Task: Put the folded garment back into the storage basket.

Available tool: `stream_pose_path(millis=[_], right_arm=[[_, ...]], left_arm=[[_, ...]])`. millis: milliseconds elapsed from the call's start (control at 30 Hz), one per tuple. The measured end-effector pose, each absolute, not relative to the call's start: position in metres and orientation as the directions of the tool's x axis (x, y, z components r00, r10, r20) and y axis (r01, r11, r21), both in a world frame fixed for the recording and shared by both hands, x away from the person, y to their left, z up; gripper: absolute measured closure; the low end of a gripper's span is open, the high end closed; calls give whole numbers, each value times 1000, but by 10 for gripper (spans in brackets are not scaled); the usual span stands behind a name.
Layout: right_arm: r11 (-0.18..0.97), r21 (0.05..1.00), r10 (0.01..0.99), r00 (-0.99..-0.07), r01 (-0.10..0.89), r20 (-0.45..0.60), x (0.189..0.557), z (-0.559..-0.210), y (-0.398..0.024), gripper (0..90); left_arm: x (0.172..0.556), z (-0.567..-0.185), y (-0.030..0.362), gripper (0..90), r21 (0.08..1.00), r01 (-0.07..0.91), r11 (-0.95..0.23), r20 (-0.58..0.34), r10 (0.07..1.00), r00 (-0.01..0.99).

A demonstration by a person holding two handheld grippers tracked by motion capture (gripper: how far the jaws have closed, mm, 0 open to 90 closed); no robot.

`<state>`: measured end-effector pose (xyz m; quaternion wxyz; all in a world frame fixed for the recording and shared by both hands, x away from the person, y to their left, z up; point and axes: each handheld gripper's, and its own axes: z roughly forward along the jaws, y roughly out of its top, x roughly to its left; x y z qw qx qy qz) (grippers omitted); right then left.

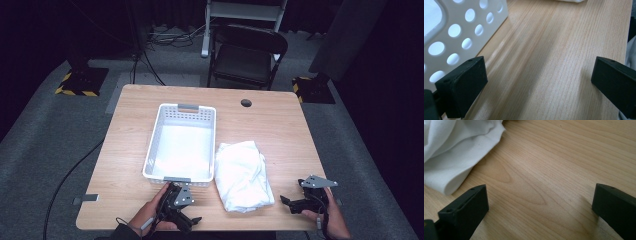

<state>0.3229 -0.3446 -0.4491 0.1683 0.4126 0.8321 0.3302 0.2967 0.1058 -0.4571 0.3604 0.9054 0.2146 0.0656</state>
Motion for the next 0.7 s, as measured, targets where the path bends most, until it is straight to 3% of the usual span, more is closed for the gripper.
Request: stream_pose_path(millis=[700], right_arm=[[441, 686, 799, -601, 578, -8, 324, -449, -344, 4]], left_arm=[[295, -457, 98, 3, 680, 363, -637, -32, 469, 883]])
